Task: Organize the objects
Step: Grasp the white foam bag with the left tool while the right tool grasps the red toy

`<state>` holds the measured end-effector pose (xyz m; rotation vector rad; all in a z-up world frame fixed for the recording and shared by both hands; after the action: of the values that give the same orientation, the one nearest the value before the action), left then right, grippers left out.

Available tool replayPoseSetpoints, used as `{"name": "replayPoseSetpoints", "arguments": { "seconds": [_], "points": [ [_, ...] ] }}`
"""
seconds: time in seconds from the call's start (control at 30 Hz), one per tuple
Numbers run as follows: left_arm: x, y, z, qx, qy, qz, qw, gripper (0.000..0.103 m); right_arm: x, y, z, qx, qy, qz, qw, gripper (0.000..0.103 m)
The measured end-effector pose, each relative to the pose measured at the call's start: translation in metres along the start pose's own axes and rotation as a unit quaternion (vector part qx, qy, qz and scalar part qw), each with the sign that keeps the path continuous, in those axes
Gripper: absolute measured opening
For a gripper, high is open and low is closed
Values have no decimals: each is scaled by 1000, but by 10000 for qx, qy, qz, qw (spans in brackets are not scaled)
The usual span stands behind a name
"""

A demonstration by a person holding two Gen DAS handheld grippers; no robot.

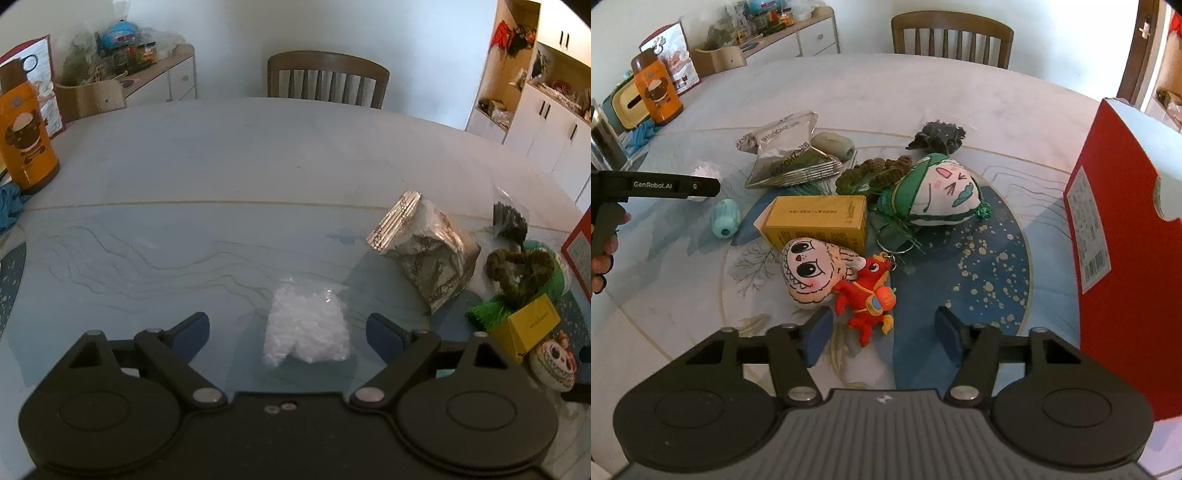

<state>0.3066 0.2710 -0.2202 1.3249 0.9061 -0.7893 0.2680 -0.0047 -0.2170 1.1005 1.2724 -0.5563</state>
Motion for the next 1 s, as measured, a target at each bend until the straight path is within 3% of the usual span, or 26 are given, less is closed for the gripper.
{"name": "replayPoseSetpoints", "arguments": {
  "seconds": [0.27,0.4,0.6,1.0],
  "points": [
    [1,-1,1,137,60,18,9999,69,4,6,-7,-253,12,38,9997,47],
    [-1,-2,4,222,39,48,9997,56,5,6,-11,-416,7,68,9991,36],
    [-4,-2,7,260,-31,58,9996,41,2,6,-10,-398,35,95,9992,36],
    [-36,-4,19,155,-408,86,9990,37,-29,-4,-3,2,213,344,9992,35]
  ]
}}
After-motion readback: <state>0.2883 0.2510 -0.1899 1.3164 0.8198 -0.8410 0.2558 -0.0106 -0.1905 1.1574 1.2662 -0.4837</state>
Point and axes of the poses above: each gripper's, at about its wrist camera, not at the fingertips, and x roughly the way its jaws point, z to its right, y to its top, the point moved 8 cm from there along x, roughly the way its jaws point, and after that the axes turned 13 degrees about -z, right-handed, at the moved point
